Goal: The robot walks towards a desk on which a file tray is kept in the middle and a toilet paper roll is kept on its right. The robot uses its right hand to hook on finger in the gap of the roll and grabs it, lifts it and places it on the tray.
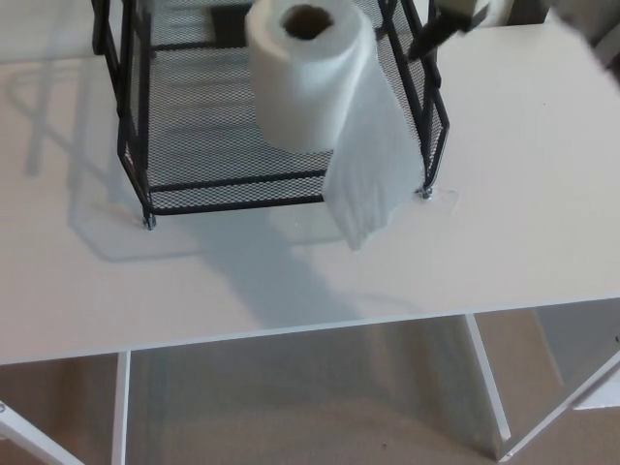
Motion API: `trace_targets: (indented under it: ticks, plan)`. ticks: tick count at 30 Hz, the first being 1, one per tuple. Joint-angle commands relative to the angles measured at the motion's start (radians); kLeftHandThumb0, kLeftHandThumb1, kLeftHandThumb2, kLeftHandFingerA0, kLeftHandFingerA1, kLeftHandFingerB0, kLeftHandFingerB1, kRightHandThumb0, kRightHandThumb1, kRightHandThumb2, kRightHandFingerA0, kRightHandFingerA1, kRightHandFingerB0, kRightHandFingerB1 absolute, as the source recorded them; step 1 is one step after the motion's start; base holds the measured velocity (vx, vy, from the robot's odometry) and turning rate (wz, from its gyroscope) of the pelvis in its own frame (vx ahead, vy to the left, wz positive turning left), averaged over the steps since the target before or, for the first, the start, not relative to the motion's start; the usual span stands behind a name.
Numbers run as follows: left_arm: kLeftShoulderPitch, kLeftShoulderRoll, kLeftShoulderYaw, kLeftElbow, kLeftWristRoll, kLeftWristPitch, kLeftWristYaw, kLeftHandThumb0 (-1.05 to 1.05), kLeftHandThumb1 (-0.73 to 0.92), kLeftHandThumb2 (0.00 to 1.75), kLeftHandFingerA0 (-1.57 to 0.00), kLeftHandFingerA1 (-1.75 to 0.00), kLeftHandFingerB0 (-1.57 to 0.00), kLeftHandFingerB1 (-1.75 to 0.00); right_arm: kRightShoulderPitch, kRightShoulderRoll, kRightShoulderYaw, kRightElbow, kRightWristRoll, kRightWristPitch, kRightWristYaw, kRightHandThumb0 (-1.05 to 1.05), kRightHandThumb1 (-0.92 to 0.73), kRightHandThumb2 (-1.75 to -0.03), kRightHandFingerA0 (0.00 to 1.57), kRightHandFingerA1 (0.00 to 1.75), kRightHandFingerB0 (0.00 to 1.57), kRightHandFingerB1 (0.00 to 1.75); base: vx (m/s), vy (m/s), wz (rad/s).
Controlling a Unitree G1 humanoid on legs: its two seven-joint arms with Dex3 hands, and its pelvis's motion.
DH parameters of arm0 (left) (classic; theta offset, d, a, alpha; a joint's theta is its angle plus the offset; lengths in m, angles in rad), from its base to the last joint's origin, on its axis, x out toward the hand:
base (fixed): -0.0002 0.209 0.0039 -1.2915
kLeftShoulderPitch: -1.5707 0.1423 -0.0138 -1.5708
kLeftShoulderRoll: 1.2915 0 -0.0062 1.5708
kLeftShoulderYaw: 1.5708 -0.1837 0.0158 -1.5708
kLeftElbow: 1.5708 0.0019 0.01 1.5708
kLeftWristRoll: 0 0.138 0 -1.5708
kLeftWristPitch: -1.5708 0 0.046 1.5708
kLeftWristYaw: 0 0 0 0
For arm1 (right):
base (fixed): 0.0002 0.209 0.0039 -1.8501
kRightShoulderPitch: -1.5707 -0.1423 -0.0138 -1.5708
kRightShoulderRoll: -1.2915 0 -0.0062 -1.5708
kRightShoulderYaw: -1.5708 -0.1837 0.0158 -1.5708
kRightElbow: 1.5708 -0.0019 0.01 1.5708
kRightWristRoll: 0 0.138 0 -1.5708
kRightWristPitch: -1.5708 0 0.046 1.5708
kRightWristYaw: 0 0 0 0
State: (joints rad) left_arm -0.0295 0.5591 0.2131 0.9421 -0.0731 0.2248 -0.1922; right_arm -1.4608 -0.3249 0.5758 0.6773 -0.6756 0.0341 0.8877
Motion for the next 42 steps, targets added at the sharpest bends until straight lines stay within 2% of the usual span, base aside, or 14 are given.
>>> trace_targets:
  ticks: [1, 13, 18, 19, 20, 21, 22, 26, 32, 33, 35, 36, 40, 42]
  plan:
    - [0.015, 0.020, 0.002, -0.005, 0.011, -0.021, -0.009, -1.04, 0.79, 1.33, -0.54, -0.95, -0.05, -0.70, -0.051, -0.053, -0.043, -0.036, 0.035, 0.033, 0.116, -0.53, -0.53, -0.57, 0.58, 0.64, 0.05, 0.32, 0.00, 0.000, 0.00]
    - [0.017, 0.016, -0.004, 0.055, 0.021, -0.043, 0.004, -1.05, 0.74, 1.33, -0.67, -1.06, -0.18, -0.71, -0.042, -0.282, -0.283, -0.183, 0.173, 0.186, 0.294, -0.46, -0.51, -0.55, 0.57, 0.47, 0.13, 0.35, 0.00, 0.000, 0.00]
    - [0.024, 0.015, 0.011, 0.074, 0.010, -0.061, -0.001, -1.05, 0.70, 1.16, -0.39, -0.90, -0.10, -0.75, 0.107, -0.476, -0.452, -0.325, 0.216, 0.288, 0.302, -0.43, -0.55, -0.56, 0.49, 0.46, 0.11, 0.33, 0.00, 0.000, 0.00]
    - [0.022, 0.013, 0.013, 0.076, 0.007, -0.062, -0.003, -1.05, 0.71, 1.16, -0.40, -0.90, -0.06, -0.73, 0.130, -0.518, -0.481, -0.337, 0.223, 0.288, 0.306, -0.36, -0.38, -0.88, 0.44, 0.64, 0.01, 0.47, 0.00, 0.000, 0.00]
    - [0.023, 0.012, 0.018, 0.076, 0.002, -0.063, -0.005, -1.05, 0.76, 1.32, -0.45, -0.91, 0.00, -0.69, 0.200, -0.590, -0.575, -0.342, 0.269, 0.296, 0.307, -0.52, -0.55, -0.57, 0.49, 0.49, 0.11, 0.33, 0.00, 0.000, 0.00]
    - [0.022, 0.011, 0.022, 0.082, 0.000, -0.065, -0.005, -1.05, 0.92, 0.85, -0.32, -0.96, -0.02, -0.80, 0.248, -0.626, -0.635, -0.368, 0.287, 0.338, 0.310, -0.47, -0.53, -0.56, 0.51, 0.49, 0.13, 0.35, 0.00, 0.000, 0.00]
    - [0.019, 0.010, 0.026, 0.091, -0.003, -0.065, -0.007, -1.05, 0.74, 1.31, -0.46, -0.92, 0.00, -0.69, 0.335, -0.674, -0.733, -0.402, 0.300, 0.389, 0.314, -0.42, -0.56, -0.57, 0.62, 0.49, 0.12, 0.31, 0.00, 0.000, 0.00]
    - [0.018, 0.009, 0.029, 0.089, -0.003, -0.055, 0.003, -1.05, 0.75, 1.32, -0.51, -0.94, 0.00, -0.68, 0.663, -0.749, -1.124, -0.452, 0.327, 0.416, 0.348, -0.43, -0.57, -0.64, 0.54, 0.47, 0.11, 0.34, 0.00, 0.000, 0.00]
    - [0.033, 0.011, 0.042, 0.082, -0.013, -0.071, -0.005, -1.05, 0.77, 1.31, -0.47, -0.92, 0.00, -0.68, 1.101, -0.519, -1.701, -0.479, 0.374, 0.352, 0.242, -0.50, -0.55, -0.57, 0.37, 0.39, 0.17, 0.36, 0.00, 0.000, 0.00]
    - [0.039, 0.014, 0.033, 0.073, -0.003, -0.075, 0.000, -1.05, 0.77, 1.33, -0.55, -0.96, 0.00, -0.69, 1.151, -0.492, -1.730, -0.462, 0.383, 0.320, 0.200, -0.40, -0.32, -0.87, 0.27, 0.58, 0.04, 0.48, 0.00, 0.000, 0.00]
    - [0.025, 0.006, 0.032, 0.076, -0.004, -0.061, 0.004, -1.05, 0.92, 0.88, -0.39, -0.98, -0.05, -0.79, 1.227, -0.452, -1.781, -0.456, 0.364, 0.312, 0.119, -0.65, -0.49, -0.55, 0.39, 0.44, 0.22, 0.42, 0.00, 0.000, 0.00]
    - [0.024, 0.003, 0.036, 0.077, -0.009, -0.063, 0.004, -1.05, 0.75, 1.32, -0.48, -0.93, 0.00, -0.67, 1.279, -0.398, -1.809, -0.433, 0.391, 0.262, 0.041, -0.74, -0.51, -0.55, 0.42, 0.56, 0.22, 0.43, 0.00, 0.000, 0.00]
    - [0.016, -0.001, 0.035, 0.078, -0.009, -0.062, 0.004, -1.05, 0.79, 1.34, -0.41, -0.88, 0.00, -0.66, 1.384, -0.178, -1.883, -0.277, 0.523, 0.126, -0.295, -0.61, -0.47, -0.55, 0.32, 0.77, 0.23, 0.48, 0.00, 0.000, 0.00]
    - [0.004, -0.005, 0.033, 0.086, -0.009, -0.052, 0.006, -1.05, 0.77, 1.34, -0.44, -0.91, 0.00, -0.67, 1.393, -0.148, -1.886, -0.166, 0.571, 0.135, -0.366, -0.64, -0.45, -0.55, 0.99, 1.12, 0.20, 0.53, 0.00, 0.000, 0.00]
